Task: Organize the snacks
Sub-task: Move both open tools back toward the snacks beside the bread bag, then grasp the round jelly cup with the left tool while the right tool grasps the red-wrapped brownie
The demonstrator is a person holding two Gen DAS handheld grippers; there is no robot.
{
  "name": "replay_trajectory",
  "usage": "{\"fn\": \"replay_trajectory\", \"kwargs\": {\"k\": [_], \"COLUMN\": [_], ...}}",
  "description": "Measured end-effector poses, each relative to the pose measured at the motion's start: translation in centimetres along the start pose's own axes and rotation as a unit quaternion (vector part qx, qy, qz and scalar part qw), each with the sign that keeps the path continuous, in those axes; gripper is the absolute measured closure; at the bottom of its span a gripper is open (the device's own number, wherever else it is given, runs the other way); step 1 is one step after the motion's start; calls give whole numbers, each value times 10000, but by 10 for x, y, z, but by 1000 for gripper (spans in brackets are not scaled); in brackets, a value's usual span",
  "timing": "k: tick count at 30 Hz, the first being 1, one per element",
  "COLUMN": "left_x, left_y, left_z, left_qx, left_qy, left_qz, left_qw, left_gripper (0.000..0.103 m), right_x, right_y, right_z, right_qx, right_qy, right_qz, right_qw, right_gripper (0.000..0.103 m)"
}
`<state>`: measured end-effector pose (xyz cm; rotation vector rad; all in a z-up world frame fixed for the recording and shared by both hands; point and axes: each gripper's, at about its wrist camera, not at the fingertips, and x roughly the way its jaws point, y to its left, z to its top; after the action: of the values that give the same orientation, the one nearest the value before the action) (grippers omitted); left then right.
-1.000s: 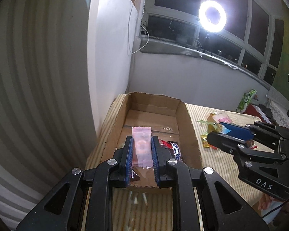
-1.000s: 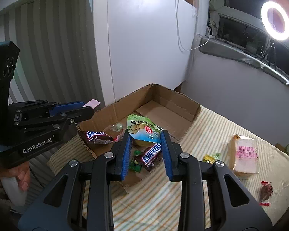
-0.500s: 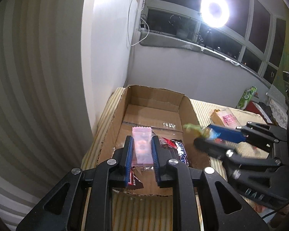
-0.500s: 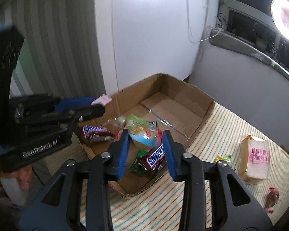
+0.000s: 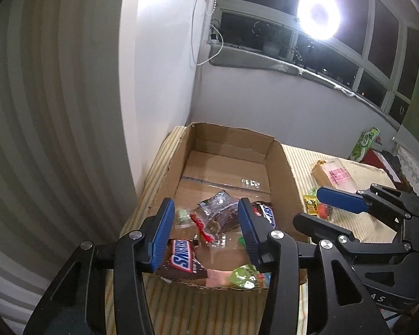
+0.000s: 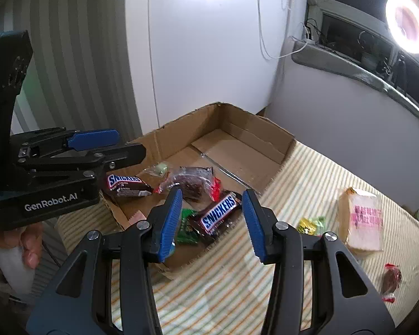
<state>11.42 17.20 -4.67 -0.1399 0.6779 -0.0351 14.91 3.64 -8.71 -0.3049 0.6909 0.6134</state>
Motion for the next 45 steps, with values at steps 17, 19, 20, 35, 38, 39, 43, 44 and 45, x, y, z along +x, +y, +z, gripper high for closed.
{"fn": "replay_trajectory", "kwargs": {"k": [17,19,20,35,38,39,43,44,45], "left_x": [8,14,19,99,116,120,134,136,137], "left_y": [-95,-112,-122,-215,-220,-222,-225,-224,-224], "left_z": [-3,-6,-7,-33,-35,-35,-38,-39,-38], "left_qx": [639,733,791,1211,1167,1183,1220,1188,1161], "left_qy": [160,236,285,1067,1209,1233,1335,1330,1310], "left_qz": [-281,-356,-394,-631,-563,-546,-497,-493,-479], "left_qw": [9974,9964,9957,9849,9842,9838,9823,9827,9834], "left_gripper": [55,53,51,46,46,46,46,46,46], "right_x": [-53,-60,-63,-78,-68,-62,-45,-42,-41], "right_y": [-115,-132,-141,-241,-248,-252,-262,-264,-264], "right_z": [-76,-87,-93,-167,-168,-168,-164,-162,-161], "right_qx": [1032,1169,1239,1955,1984,2014,2097,2118,2126], "right_qy": [2,21,33,475,515,551,612,611,615], "right_qz": [-684,-776,-845,-1491,-1458,-1457,-1432,-1408,-1383], "right_qw": [9923,9901,9887,9681,9678,9670,9653,9652,9653], "right_gripper": [56,56,56,33,33,33,33,33,33]}}
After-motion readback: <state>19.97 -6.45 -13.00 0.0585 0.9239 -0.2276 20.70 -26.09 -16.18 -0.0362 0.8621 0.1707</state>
